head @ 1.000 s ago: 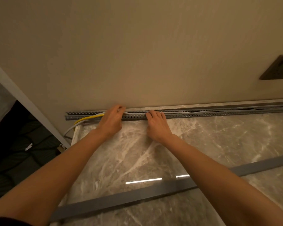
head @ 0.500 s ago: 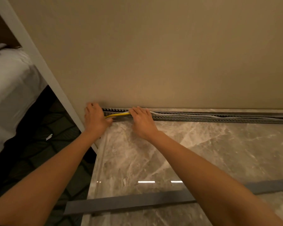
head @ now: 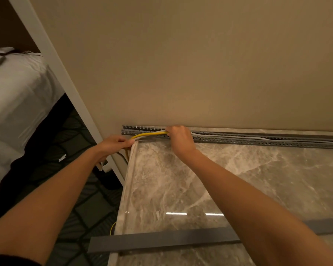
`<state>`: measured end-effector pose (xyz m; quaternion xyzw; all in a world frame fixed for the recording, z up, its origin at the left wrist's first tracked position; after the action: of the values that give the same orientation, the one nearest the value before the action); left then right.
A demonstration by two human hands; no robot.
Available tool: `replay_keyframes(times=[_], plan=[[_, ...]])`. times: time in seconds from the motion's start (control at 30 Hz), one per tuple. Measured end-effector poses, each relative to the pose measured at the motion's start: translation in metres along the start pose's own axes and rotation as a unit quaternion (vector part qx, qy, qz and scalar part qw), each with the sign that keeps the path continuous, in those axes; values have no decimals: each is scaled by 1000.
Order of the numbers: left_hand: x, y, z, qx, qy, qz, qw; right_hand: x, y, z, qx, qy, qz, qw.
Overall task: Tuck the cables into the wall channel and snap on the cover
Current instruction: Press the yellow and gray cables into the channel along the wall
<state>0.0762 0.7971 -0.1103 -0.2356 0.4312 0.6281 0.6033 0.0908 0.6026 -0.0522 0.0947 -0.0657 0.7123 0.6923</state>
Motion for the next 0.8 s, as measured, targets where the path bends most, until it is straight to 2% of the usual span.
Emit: replay_keyframes(times=[0.17,0.3,0.4,0.6,0.73,0.8], plan=[[-2,1,8,-3,-22,-38,999,1,3,2,10,11,-9,1000],[-16,1,15,-6,-119,-113,986,2,4,3,21,13,-14,1000],[-28,3,21,-6,-205,-170,964,2,3,3,22,26,-9,999],[-52,9,29,-47,-297,-258,918,2,3,6,10,22,-20,1000],[-55,10,26,-49,-390,-285,875,0,-1,6,3,18,-29,999],[-56,10,26,-47,-407,-289,865,-1,0,6,5,19,-32,999]])
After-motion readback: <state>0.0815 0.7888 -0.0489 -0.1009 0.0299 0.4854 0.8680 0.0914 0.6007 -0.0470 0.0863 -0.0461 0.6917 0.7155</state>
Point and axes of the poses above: each hand's wrist, its own y-axis away from the middle knuckle, its own z-axis out of the back of the hand, x = y × z, the point moved 7 cm from there along -y, towards the middle knuckle, and after that the axes turned 15 degrees about -z, right-handed, at the moved point
